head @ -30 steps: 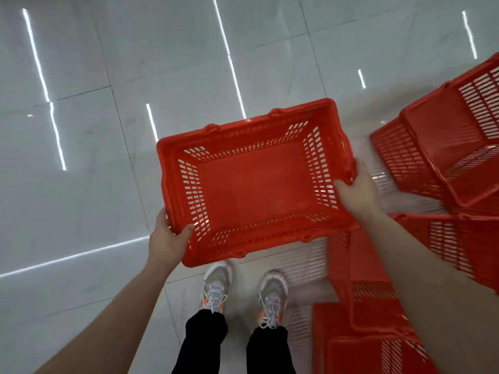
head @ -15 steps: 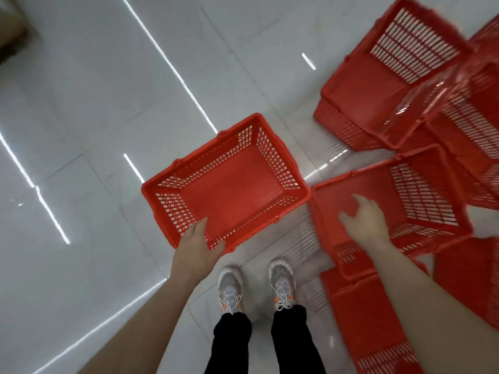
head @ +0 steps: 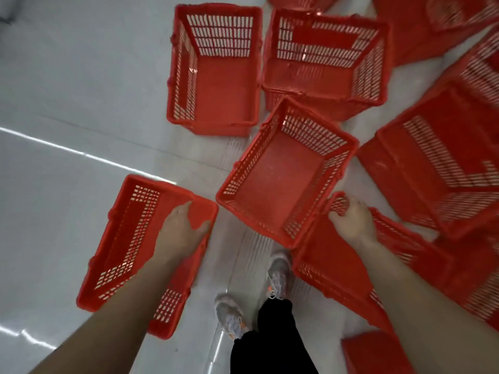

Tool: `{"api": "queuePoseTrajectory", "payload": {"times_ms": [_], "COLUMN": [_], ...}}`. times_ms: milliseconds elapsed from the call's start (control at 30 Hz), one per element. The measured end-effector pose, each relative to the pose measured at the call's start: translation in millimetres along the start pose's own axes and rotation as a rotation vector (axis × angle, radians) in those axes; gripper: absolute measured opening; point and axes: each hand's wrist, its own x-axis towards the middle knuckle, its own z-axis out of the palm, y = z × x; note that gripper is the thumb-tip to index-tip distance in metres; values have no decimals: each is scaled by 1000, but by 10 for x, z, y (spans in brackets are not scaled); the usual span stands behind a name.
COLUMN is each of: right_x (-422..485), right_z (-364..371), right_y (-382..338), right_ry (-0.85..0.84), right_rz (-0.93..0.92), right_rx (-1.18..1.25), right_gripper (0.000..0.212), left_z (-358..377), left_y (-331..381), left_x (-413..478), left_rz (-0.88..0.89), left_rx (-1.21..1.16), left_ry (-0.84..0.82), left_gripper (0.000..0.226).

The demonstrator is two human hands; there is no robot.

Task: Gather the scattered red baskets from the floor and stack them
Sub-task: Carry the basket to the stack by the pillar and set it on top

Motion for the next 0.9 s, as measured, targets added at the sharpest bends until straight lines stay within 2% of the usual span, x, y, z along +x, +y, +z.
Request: {"api": "queuePoseTrajectory", "payload": {"times_ms": [67,167,300,433,533,600,733,800,900], "right_x": [23,231,717,1111,1240,1328,1474,1472,1339], "right_z": [-71,-98,36,412,664,794,975,968,852], "right_y": [-39,-47,11,65,115,165,249,250,200], "right_ry": [2,3,2,42,151,221,246,271,351], "right_rz": [4,43,44,59,96,131,129,139,114], "right_rx": [35,87,203,303,337,324,263,275,450], "right_gripper": [66,49,64,53,48,47,65,62,55], "left_z": [63,204,487,890,1164,1317,1524,1533,1420], "left_y": [227,531,825,963,995,998,1010,982,930], "left_x": [282,748,1376,1893,2190,2355,2532,2545,2401], "left_rz": [33,64,73,56,76,93,85,93,148], "left_rx": [35,80,70,35,37,39,112,134,99], "left_ry": [-4,0,19,-12,-45,-60,-32,8,29], "left_gripper": [76,78,80,82,82,74,38,26,22]}}
